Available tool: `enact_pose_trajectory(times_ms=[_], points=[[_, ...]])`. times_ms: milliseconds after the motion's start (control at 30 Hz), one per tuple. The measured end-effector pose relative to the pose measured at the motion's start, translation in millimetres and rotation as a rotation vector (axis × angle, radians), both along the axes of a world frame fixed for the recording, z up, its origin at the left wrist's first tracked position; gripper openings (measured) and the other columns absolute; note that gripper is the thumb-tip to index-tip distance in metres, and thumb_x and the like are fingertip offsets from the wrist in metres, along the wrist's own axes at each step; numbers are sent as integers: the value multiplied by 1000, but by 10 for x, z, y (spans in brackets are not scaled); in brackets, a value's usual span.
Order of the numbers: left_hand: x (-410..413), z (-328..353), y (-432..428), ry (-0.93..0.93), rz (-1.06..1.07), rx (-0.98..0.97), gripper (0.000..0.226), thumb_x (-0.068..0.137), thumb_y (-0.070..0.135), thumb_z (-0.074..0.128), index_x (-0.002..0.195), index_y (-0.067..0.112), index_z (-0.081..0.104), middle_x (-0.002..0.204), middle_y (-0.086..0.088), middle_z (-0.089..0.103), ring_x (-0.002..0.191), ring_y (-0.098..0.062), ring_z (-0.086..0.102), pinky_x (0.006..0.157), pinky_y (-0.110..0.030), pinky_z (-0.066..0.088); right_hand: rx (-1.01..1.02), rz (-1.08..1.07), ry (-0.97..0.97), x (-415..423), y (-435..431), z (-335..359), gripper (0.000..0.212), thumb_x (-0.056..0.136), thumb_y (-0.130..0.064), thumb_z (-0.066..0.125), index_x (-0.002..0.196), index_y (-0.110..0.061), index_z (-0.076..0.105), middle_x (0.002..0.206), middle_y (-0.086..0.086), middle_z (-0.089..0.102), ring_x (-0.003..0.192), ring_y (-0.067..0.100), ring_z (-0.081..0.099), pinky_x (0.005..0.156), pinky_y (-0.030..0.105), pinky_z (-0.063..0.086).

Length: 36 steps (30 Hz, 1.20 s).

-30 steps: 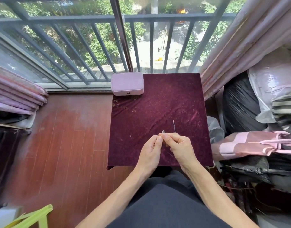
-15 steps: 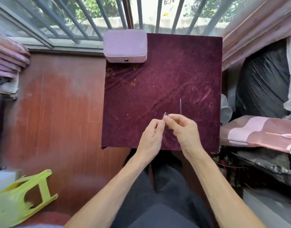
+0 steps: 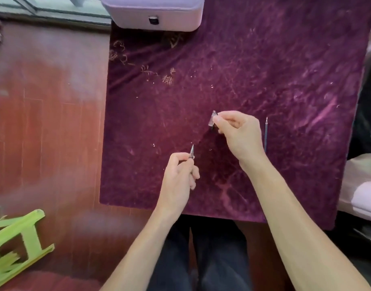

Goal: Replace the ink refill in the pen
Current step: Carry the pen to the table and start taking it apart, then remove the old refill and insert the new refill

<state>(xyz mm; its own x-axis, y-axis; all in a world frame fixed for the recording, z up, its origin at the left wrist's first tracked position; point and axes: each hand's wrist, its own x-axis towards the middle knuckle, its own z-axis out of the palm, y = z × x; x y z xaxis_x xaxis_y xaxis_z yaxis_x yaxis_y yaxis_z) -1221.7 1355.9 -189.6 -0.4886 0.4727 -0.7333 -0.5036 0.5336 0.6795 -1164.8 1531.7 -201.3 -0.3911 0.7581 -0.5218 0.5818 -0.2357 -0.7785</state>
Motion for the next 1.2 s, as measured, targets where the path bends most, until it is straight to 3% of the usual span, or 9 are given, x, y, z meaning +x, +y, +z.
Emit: enact_pose_trajectory(times_ms=[167, 400, 633, 900, 1033, 1200], points=[[28, -157, -44, -24, 43, 41, 21, 94, 36, 49, 108, 24, 60, 70, 0, 66, 54, -11, 50, 59, -26, 46, 138, 67, -92, -226, 125, -227, 10, 92, -27, 75, 88, -30, 83, 74, -13, 78, 68, 1, 72, 75, 26, 60], [78, -184, 66, -7, 79, 93, 22, 96, 34, 49, 109, 20, 61, 71, 0, 66, 54, -10, 49, 62, -32, 46, 223, 99, -163, -430, 224, -257, 12, 95, -28, 72, 96, -27, 84, 70, -18, 71, 68, -2, 68, 71, 17, 52], [86, -170, 127, -15, 85, 110, 22, 98, 30, 48, 112, 18, 61, 72, 1, 66, 55, -8, 51, 63, -29, 47, 223, 102, -181, -499, 230, -188, 12, 97, -23, 71, 103, -23, 81, 71, -18, 69, 77, 4, 72, 86, 34, 61], [82, -187, 107, -31, 111, 110, 24, 97, 30, 49, 114, 16, 61, 72, 1, 65, 54, -9, 50, 63, -33, 46, 224, 79, -166, -489, 230, -218, 12, 96, -24, 71, 102, -25, 82, 72, -18, 69, 73, -2, 70, 81, 28, 60], [66, -179, 107, -34, 99, 112, 24, 98, 30, 49, 114, 17, 61, 73, 1, 66, 55, -9, 50, 64, -33, 46, 268, 65, -154, -404, 230, -199, 13, 97, -25, 69, 103, -27, 81, 75, -23, 67, 67, -19, 63, 74, 10, 53], [58, -123, 117, -34, 79, 122, 23, 98, 31, 49, 112, 18, 62, 74, 1, 65, 55, -8, 49, 63, -32, 44, 226, -39, -61, -114, 120, 33, 15, 95, -22, 72, 104, -26, 83, 90, -16, 78, 82, -3, 72, 83, 17, 58]])
